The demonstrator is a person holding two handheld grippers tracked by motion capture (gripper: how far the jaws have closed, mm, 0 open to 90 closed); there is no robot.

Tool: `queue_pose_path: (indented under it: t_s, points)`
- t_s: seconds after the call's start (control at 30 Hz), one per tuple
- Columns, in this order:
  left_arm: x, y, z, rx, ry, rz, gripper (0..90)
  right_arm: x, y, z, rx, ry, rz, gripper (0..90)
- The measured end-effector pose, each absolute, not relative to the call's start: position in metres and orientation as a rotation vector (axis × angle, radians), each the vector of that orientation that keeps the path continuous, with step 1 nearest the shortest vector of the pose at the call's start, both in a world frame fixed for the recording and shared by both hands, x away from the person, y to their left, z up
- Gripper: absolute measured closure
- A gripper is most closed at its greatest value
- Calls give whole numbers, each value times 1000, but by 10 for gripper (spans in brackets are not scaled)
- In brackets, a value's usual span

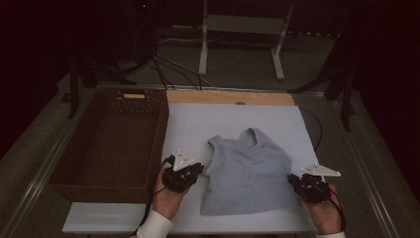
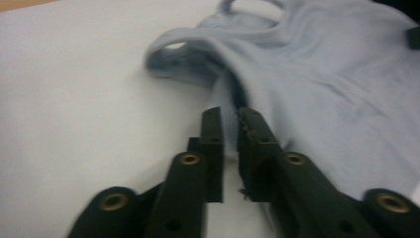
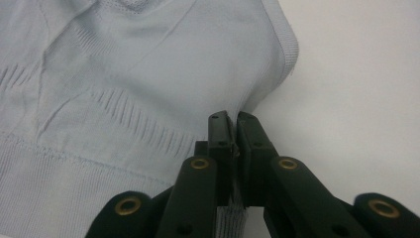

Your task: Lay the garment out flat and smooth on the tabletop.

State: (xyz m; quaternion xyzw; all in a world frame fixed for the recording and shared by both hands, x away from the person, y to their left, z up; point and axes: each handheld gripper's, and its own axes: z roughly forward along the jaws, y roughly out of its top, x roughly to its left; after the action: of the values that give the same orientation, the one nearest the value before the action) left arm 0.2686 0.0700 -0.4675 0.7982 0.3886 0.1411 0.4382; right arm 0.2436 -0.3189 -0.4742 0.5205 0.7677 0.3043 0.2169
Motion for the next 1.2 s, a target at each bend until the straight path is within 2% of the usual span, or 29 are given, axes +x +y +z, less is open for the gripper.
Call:
queue_pose_path:
  t_s: [0.17, 0.37, 0.43, 0.53, 0.6, 0.77, 1.2]
  points:
    - [270, 61, -471, 2004, 943, 321, 635, 243, -318, -474, 1440, 2128, 845, 864]
    - [280, 57, -480, 1998, 946, 198, 577, 243, -318, -473, 1434, 2129, 845, 863]
    - [282, 58, -483, 1999, 960, 164, 608, 243, -318, -473, 1433, 2130, 846, 863]
    - [281, 57, -484, 2024, 930, 144, 798, 243, -318, -473, 1432, 2131, 848, 863]
    - [279, 56, -482, 2041, 908, 169, 863, 243, -318, -473, 1432, 2132, 848, 863]
    - [280, 57, -474, 2056, 917, 253, 877, 243, -317, -472, 1430, 2133, 850, 863]
    - [294, 67, -464, 2035, 1079, 460, 885, 244, -310, -473, 1408, 2167, 855, 865]
